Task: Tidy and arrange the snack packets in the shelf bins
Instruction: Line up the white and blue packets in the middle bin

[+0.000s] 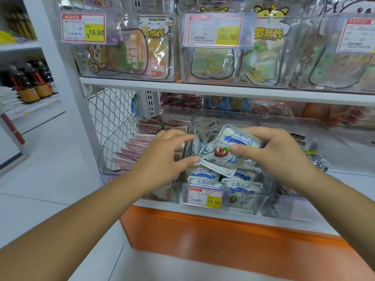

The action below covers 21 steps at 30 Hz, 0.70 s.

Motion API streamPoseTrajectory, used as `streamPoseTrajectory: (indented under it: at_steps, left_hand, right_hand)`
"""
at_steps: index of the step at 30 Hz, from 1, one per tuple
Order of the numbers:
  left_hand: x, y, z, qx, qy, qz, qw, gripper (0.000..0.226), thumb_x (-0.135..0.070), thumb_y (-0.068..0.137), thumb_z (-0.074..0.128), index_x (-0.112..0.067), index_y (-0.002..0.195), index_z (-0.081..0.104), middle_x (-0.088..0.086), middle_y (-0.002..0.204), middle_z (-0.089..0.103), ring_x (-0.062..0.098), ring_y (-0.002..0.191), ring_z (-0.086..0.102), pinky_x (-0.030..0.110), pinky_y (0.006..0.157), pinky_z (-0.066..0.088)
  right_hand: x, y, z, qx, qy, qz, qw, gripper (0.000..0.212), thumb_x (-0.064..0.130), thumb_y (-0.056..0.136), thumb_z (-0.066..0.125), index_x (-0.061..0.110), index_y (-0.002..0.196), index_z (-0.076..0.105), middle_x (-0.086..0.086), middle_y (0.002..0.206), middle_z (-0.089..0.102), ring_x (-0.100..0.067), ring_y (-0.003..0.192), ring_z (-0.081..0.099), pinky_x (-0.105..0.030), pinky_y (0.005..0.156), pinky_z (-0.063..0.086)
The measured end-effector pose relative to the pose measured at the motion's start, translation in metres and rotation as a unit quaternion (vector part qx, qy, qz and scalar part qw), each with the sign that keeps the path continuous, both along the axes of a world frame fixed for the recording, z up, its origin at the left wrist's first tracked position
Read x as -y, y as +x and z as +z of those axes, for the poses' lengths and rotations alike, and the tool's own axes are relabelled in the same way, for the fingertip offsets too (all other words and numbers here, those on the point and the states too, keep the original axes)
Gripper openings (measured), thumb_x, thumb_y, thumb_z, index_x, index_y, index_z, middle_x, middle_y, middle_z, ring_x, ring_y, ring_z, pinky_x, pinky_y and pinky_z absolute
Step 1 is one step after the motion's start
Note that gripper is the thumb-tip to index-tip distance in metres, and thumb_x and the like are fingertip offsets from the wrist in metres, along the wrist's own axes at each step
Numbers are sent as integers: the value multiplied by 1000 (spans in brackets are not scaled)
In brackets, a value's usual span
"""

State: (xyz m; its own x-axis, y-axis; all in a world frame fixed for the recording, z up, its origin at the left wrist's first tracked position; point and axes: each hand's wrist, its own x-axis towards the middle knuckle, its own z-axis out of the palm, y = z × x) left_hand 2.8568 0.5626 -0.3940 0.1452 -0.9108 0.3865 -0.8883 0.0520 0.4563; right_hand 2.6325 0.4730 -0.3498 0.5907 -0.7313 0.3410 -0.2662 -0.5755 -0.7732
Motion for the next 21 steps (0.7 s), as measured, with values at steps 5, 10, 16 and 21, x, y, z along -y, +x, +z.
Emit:
streamPoseTrajectory:
  at_steps: [5,10,16,21]
  left_hand:
    - [-13,16,-15,44,70,-30,996,71,-53,84,63,-34,146,35,-17,149,32,-1,134,26,28,114,24]
    - [-18,19,-25,82,75,-42,993,77,-49,86,63,-38,150,21,-19,153,24,-5,135,19,12,106,12]
    - [-16,27,-29,75,68,-56,993,76,-45,88,64,-39,151,21,-20,153,25,-2,138,18,12,107,11]
    - [-14,28,-31,66,71,-60,994,76,-44,87,65,-42,149,21,-22,152,27,-7,133,20,7,104,12]
  right_hand:
    - [-2,17,-21,-88,-33,19,995,26,32,79,74,44,102,68,38,95,59,26,80,55,2,71,42]
    - [-3,42,-44,-226,-75,60,969,38,41,87,65,33,124,63,20,117,63,6,87,56,-9,81,42]
    - [6,42,-29,-349,-67,89,931,28,43,94,56,35,120,61,18,96,64,6,74,61,-9,63,44]
    - [16,60,-41,-387,-41,117,914,25,38,95,55,15,94,65,4,74,59,-9,67,54,-30,66,44]
